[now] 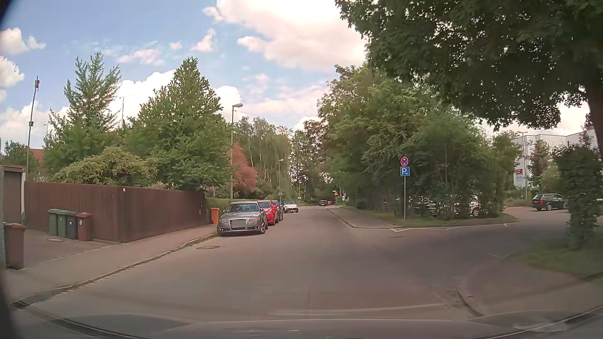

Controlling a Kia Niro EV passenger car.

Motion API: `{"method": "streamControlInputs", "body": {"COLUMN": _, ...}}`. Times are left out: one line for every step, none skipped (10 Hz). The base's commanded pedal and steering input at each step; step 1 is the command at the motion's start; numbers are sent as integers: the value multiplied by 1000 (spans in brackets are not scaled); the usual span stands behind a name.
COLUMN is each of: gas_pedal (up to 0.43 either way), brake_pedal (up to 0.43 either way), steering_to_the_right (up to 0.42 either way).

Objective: Follow the waypoints while adhering to traffic rules and regulations

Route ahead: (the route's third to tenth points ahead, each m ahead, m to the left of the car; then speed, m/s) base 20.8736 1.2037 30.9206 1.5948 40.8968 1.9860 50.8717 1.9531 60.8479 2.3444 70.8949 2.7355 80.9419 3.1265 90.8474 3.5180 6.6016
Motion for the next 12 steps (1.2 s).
{"method": "streamControlInputs", "body": {"gas_pedal": 118, "brake_pedal": 18, "steering_to_the_right": 3}}
{"method": "streamControlInputs", "body": {"gas_pedal": 118, "brake_pedal": 18, "steering_to_the_right": 1}}
{"method": "streamControlInputs", "body": {"gas_pedal": 118, "brake_pedal": 18, "steering_to_the_right": 0}}
{"method": "streamControlInputs", "body": {"gas_pedal": 118, "brake_pedal": 18, "steering_to_the_right": -1}}
{"method": "streamControlInputs", "body": {"gas_pedal": 118, "brake_pedal": 18, "steering_to_the_right": -4}}
{"method": "streamControlInputs", "body": {"gas_pedal": 118, "brake_pedal": 18, "steering_to_the_right": -7}}
{"method": "streamControlInputs", "body": {"gas_pedal": 118, "brake_pedal": 18, "steering_to_the_right": -8}}
{"method": "streamControlInputs", "body": {"gas_pedal": 118, "brake_pedal": 18, "steering_to_the_right": -9}}
{"method": "streamControlInputs", "body": {"gas_pedal": 110, "brake_pedal": 18, "steering_to_the_right": -14}}
{"method": "streamControlInputs", "body": {"gas_pedal": 110, "brake_pedal": 18, "steering_to_the_right": -21}}
{"method": "streamControlInputs", "body": {"gas_pedal": 110, "brake_pedal": 18, "steering_to_the_right": -21}}
{"method": "streamControlInputs", "body": {"gas_pedal": 110, "brake_pedal": 18, "steering_to_the_right": -21}}
